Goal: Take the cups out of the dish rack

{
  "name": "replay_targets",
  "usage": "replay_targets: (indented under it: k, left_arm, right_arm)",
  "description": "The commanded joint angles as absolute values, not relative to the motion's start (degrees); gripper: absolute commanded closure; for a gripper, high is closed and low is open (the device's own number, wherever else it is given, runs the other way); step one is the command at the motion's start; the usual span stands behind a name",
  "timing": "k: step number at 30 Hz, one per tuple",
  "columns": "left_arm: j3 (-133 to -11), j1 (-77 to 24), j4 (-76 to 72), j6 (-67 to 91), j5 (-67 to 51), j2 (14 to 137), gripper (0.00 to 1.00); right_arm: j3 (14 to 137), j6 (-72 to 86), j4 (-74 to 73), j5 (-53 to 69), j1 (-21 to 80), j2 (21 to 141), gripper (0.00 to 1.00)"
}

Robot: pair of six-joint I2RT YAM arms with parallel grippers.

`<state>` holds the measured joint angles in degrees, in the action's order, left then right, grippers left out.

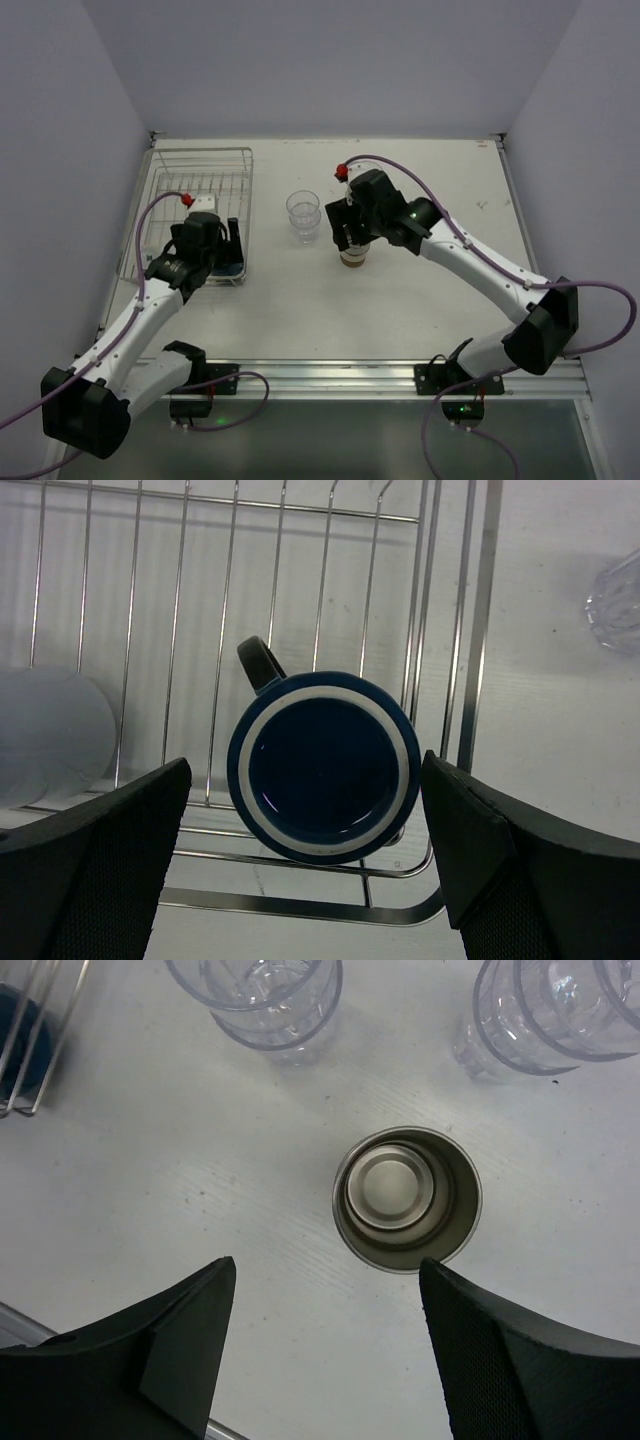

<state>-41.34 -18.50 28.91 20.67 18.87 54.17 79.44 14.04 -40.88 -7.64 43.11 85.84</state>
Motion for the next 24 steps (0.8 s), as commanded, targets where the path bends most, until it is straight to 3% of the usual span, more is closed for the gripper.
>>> replay_targets:
  k: [1, 8, 18, 24]
  left_arm:
    - [-42.3, -18.4, 30.8, 23.8, 24.3, 56.7, 0.0]
    - [-43.5, -17.7, 30.9, 25.9, 21.6, 62.5, 0.0]
    - [-43.2, -13.7, 28.3, 26.6, 15.3, 69.3, 0.0]
    - [-43.5, -12.2, 27.1, 26.1, 15.0, 66.5, 0.3]
  right_arm:
    - [74.7, 15.6, -33.6, -2.7, 43.5, 80.2, 0.23]
    - [66.8, 16.5, -26.0, 3.3, 43.9, 71.8, 0.13]
    - [63.6, 17.0, -22.5, 6.6, 45.8, 68.3, 0.09]
    - [62.9, 17.4, -21.4, 7.7, 46.6, 67.4, 0.09]
